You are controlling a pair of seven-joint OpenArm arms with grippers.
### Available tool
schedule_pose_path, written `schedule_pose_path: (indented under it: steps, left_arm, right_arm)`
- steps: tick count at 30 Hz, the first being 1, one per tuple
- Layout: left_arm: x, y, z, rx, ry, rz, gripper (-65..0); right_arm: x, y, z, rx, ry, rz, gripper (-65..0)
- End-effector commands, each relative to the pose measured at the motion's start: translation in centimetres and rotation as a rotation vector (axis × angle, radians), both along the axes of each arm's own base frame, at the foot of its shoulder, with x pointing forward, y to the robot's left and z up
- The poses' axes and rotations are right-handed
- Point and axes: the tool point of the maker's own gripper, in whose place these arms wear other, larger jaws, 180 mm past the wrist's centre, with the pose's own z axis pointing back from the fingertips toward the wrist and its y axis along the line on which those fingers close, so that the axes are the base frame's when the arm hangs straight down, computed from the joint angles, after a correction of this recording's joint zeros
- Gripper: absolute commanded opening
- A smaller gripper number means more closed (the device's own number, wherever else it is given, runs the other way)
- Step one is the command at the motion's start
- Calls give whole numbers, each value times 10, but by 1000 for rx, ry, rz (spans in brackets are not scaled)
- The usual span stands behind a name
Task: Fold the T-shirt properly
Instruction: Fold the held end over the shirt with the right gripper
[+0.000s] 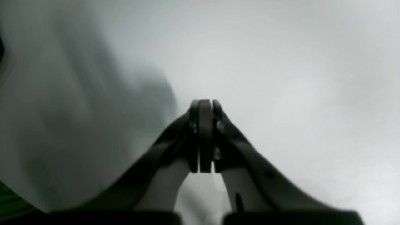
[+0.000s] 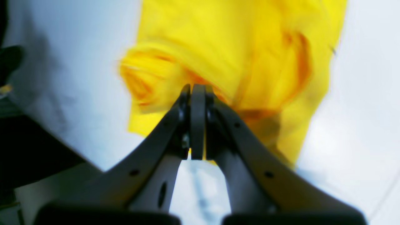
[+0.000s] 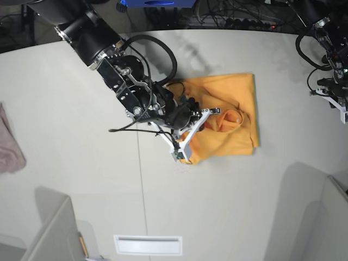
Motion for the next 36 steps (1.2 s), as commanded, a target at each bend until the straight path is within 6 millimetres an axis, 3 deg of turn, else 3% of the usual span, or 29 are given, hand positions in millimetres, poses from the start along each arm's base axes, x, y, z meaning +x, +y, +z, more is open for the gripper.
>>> schedule_pose_path:
  steps: [1, 11, 20, 26, 36]
  left_arm:
    - [7, 8, 15, 32, -38, -4, -650]
    - [6, 8, 15, 33, -37, -2, -650]
    - [6, 8, 15, 33, -37, -1, -650]
    - [5, 8, 15, 33, -36, -1, -650]
    - [7, 8, 16, 33, -40, -1, -650]
  right_arm:
    - [10, 5, 14, 26, -43, 1, -650]
    - [18, 9, 1, 12, -34, -23, -650]
    - [11, 27, -20, -60, -83, 60, -650]
    - [-19, 57, 3, -8, -137, 180, -650]
    - [-90, 92, -7, -40, -108, 418, -650]
